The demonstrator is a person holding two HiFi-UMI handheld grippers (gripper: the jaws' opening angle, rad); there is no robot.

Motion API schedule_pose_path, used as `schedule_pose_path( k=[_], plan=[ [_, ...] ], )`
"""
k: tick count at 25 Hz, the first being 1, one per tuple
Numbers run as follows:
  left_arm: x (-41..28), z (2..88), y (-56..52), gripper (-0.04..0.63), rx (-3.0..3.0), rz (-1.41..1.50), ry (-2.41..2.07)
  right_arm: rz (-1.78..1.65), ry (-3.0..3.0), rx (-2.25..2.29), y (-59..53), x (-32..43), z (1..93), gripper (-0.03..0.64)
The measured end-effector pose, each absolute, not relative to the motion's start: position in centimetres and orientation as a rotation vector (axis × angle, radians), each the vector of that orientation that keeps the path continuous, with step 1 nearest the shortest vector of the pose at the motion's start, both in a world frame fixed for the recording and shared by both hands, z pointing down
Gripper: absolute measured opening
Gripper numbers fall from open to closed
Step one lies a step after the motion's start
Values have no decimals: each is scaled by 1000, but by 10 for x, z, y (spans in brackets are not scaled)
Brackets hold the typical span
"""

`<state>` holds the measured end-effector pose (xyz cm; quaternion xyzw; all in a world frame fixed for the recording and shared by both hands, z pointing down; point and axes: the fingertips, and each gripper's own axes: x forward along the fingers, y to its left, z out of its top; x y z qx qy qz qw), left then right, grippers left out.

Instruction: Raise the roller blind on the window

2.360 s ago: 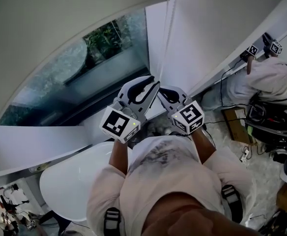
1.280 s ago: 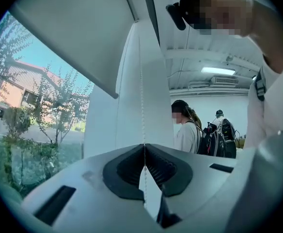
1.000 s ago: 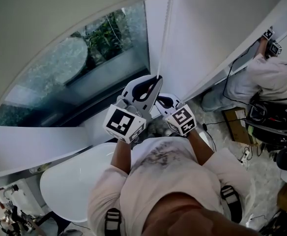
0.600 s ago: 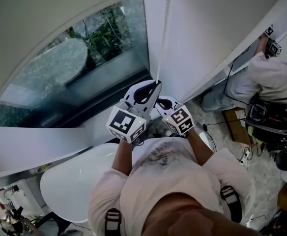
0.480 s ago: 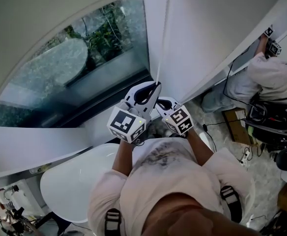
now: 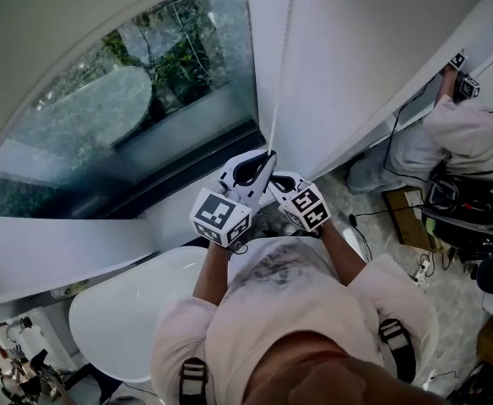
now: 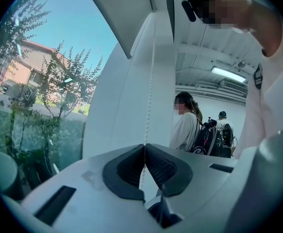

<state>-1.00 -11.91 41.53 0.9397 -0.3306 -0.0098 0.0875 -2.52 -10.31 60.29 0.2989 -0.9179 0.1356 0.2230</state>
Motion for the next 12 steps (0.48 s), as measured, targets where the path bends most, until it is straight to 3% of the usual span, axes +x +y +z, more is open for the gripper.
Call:
schedule_pose_path(
  k=[12],
  plan=[
    [-7,458,-118,11,2731,35,-970,430,-2465,778,-92,-18,643,61]
  ],
)
